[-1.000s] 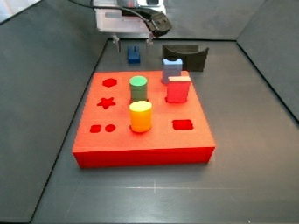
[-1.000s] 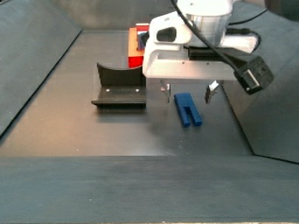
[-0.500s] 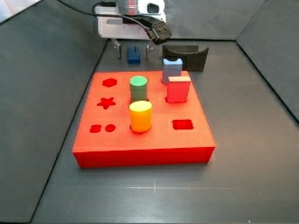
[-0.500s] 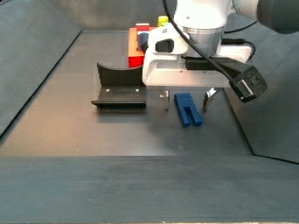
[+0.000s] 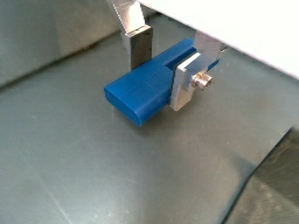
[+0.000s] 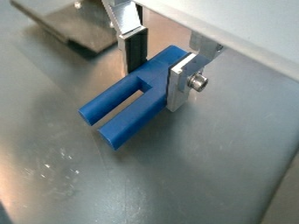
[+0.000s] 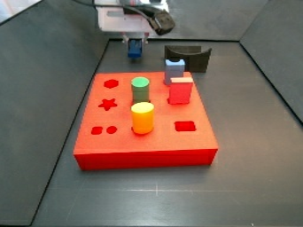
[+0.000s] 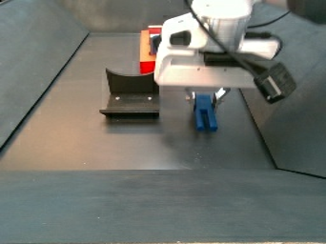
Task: Pick up the square-circle object. Move up. Rotate the square-circle object. Place the square-circle object on the fixture. Regrasp the square-circle object. Move to above the board. Insert the square-circle object.
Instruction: Move up, then place the square-circle object on the fixture.
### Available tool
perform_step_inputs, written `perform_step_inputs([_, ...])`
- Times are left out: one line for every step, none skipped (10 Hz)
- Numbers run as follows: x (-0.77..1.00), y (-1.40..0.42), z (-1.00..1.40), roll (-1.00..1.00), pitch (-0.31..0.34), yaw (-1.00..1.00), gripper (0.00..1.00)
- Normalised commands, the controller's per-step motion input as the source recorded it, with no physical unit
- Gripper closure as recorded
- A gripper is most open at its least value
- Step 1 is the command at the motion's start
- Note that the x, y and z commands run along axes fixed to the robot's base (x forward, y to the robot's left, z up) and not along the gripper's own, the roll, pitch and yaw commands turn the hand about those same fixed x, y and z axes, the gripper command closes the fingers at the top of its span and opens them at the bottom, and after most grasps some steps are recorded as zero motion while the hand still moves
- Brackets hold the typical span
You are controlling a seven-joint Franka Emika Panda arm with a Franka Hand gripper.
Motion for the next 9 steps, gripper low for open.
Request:
perform_step_inputs([-0.02,0.00,0.42,0.05,0.064,-0.02,1.00])
perform_step_inputs([-0.01,0.00,0.29,0.07,0.075,-0.01,1.00])
perform_step_inputs([0.00,0.00,1.00,0.00,0.000,0.00,1.00])
perform_step_inputs([0.00,0.00,1.00,0.02,0.008,0.00,1.00])
perform_step_inputs([-0.01,0.00,1.00,0.03,0.019,-0.01,1.00])
perform_step_inputs([-0.01,0.00,1.00,0.06,0.036,-0.01,1.00])
perform_step_inputs([-0.02,0.00,1.00,0.07,0.051,-0.02,1.00])
perform_step_inputs([-0.03,0.00,1.00,0.10,0.061,-0.02,1.00])
perform_step_inputs([-0.03,0.00,1.00,0.12,0.067,-0.01,1.00])
